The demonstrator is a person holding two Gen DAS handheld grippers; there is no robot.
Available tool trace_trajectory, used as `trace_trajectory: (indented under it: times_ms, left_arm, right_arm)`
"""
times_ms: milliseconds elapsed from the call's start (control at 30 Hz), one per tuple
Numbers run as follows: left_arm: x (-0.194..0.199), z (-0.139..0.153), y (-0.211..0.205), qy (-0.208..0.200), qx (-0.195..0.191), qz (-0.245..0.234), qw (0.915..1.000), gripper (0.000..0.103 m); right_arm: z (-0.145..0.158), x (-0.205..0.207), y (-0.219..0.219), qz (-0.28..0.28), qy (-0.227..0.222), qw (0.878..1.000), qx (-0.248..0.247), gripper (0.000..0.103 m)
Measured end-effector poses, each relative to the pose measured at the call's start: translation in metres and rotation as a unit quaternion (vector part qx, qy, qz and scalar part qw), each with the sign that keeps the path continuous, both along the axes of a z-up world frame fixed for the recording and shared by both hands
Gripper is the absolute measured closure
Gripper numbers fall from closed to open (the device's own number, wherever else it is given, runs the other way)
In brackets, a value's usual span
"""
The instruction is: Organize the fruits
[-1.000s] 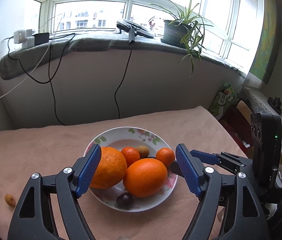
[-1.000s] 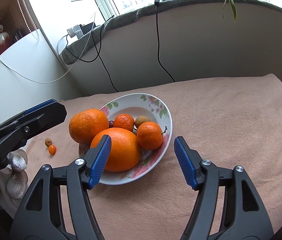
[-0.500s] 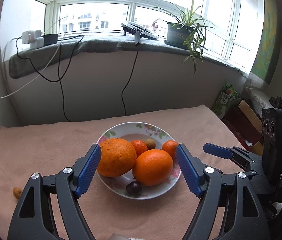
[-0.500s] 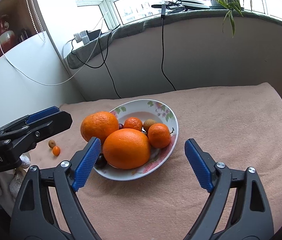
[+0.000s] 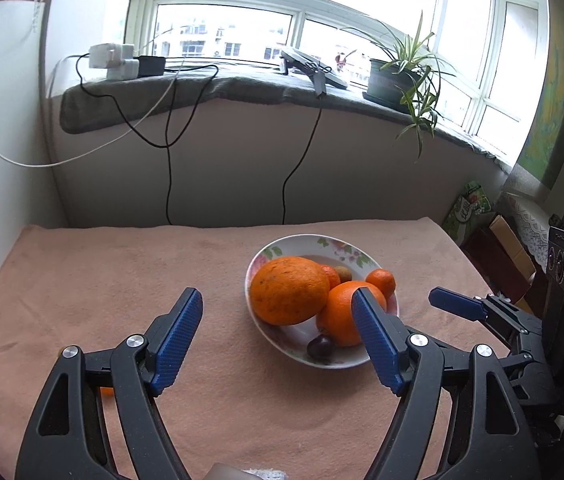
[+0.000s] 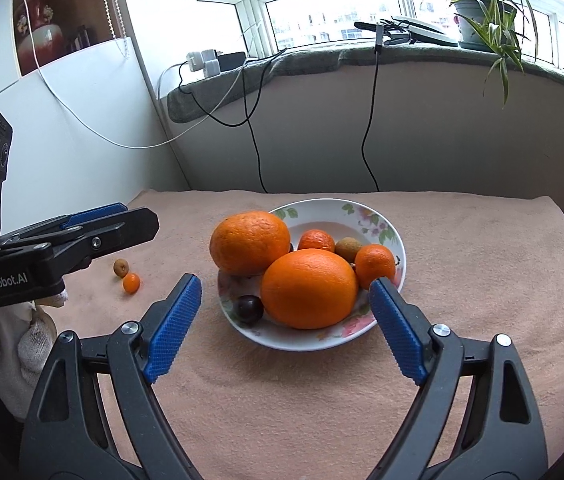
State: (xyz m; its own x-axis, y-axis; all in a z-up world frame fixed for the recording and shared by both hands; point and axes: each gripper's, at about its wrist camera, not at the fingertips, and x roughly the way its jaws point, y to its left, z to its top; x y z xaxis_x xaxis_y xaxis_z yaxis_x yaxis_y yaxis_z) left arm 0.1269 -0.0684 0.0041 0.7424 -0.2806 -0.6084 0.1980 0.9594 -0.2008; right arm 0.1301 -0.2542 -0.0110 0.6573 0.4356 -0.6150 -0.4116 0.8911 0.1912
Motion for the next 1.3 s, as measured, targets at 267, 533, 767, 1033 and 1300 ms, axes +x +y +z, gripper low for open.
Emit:
trace_trajectory:
  times_ms: [267,533,767,1033,1300]
  left_arm:
    - [-0.011,-0.009,0.044,0.009,-0.007,0.045,0.9989,0.026]
    - [-0.018,-0.018,0.087,0.02,-0.013,0.081,0.9965,0.026]
    - [-0.02,-0.027,0.124,0.029,-0.037,0.109,0.993,0.027]
    - [-0.015,-0.048,0.155,0.055,-0.053,0.131,0.9884,0.041]
    - [-0.008,-0.072,0.169,0.084,-0.052,0.126,0.9871,0.062]
  right_arm:
    - [0.003,-0.009,0.033,0.044,0.007,0.999,0.002,0.015]
    - [-0.003,-0.014,0.07,0.088,0.017,0.996,-0.008,0.015]
    - [-0.01,-0.01,0.103,0.123,0.03,0.992,-0.013,0.015]
    - [-0.027,-0.003,0.147,0.163,0.052,0.985,-0.023,0.023]
    - [-0.051,0.008,0.198,0.205,0.079,0.975,-0.046,0.047]
